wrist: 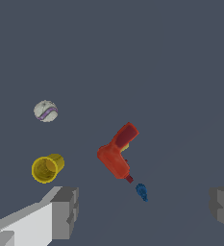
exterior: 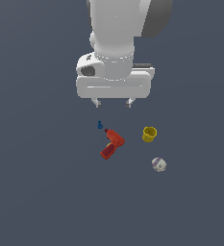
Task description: Pick up a designated object from a clutter of objects.
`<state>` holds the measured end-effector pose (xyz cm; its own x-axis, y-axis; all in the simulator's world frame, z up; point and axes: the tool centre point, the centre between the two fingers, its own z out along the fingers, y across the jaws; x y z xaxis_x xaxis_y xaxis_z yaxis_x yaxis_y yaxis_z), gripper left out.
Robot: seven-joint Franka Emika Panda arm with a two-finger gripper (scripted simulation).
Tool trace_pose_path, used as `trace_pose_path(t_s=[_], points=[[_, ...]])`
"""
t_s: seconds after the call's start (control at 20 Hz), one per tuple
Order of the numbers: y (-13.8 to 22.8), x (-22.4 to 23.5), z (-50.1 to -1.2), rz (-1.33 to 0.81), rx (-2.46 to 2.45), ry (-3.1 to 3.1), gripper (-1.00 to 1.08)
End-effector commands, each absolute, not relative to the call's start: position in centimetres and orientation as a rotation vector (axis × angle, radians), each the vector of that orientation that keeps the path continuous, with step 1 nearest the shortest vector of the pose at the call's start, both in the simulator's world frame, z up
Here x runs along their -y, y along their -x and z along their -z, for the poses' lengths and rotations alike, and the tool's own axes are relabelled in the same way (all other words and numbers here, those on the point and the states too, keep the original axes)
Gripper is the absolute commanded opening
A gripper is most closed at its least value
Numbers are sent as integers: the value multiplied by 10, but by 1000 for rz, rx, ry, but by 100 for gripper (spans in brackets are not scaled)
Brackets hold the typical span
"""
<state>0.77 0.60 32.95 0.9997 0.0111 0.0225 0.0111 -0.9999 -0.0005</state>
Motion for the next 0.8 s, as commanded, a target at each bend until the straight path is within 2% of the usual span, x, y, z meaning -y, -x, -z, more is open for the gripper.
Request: trace_pose_path(t_s=[0.0,0.35,0.75], points=[[-8,-12,-333,40,27,3136,100],[-9,-18,-322,37,32,3140,100],[-9,-53,-278,30,69,3151,100]])
